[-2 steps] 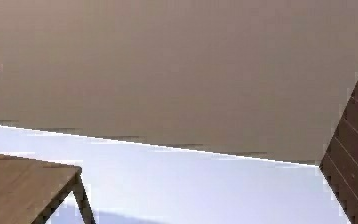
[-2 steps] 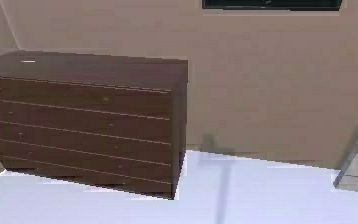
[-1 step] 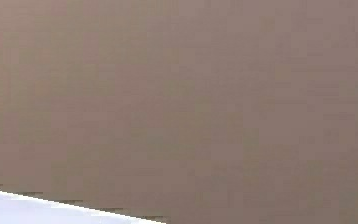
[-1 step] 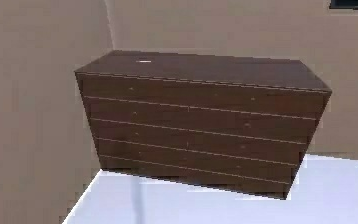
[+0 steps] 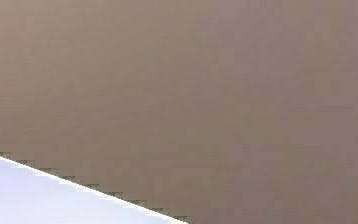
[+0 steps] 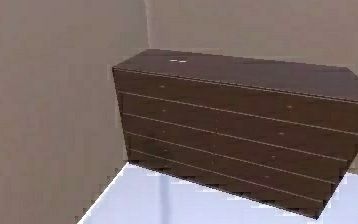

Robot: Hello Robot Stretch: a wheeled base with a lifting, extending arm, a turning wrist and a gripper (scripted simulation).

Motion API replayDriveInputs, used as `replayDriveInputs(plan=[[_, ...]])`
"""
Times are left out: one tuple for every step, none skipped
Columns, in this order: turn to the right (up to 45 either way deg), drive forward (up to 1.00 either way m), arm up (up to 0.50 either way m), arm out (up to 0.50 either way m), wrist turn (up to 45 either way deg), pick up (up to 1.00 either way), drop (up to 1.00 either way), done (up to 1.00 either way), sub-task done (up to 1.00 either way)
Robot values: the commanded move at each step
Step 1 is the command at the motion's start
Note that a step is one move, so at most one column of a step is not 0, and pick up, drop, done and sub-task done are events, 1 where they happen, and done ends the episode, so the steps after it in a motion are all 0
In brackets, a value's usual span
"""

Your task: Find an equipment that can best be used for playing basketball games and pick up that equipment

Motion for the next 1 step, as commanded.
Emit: replayDriveInputs(plan=[[0.0,0.50,0.00,0.00,0.0,0.00,0.00,0.00,0.00]])
